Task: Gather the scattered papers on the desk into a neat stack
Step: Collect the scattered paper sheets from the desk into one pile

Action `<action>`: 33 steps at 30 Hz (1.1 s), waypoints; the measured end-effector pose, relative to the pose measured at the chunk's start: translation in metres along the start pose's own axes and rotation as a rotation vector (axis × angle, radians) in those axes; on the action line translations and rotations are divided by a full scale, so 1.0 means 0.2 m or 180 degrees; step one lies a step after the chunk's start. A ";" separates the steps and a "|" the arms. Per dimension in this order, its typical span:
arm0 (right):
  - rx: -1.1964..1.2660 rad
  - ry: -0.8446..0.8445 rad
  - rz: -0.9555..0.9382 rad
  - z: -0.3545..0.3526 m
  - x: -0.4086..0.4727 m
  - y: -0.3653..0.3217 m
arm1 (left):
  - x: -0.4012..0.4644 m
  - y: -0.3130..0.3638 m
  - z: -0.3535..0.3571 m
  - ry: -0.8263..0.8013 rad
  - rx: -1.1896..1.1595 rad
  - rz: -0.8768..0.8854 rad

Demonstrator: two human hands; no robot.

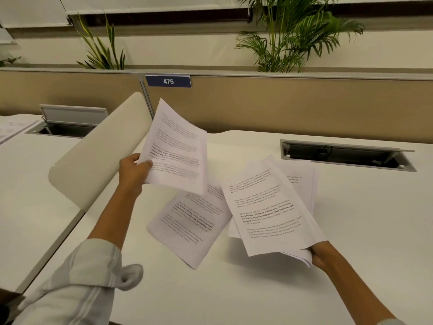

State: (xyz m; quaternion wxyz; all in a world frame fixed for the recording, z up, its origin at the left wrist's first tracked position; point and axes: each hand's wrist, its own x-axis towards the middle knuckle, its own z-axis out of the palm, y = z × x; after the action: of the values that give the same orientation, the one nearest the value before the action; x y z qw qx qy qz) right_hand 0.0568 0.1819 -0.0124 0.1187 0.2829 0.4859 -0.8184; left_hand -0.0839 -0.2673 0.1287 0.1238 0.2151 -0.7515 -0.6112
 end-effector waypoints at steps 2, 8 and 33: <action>-0.0002 -0.0046 0.0020 0.02 0.00 0.00 | -0.07 0.01 0.08 -0.0090 -0.0418 -0.0260; -0.0087 -0.0144 0.0001 0.09 0.00 0.01 | -0.51 -0.17 0.43 -0.0479 -0.0340 -0.0725; -0.0281 -0.1176 0.0306 0.00 0.02 -0.21 | -0.77 -0.40 0.59 -0.2160 -0.0385 -0.1105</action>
State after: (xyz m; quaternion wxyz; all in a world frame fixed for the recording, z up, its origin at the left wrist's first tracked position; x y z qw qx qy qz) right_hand 0.0336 0.2031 0.0164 0.2571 0.1453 0.4772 -0.8277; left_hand 0.0117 -0.1056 0.0364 -0.2248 0.1170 -0.6647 -0.7028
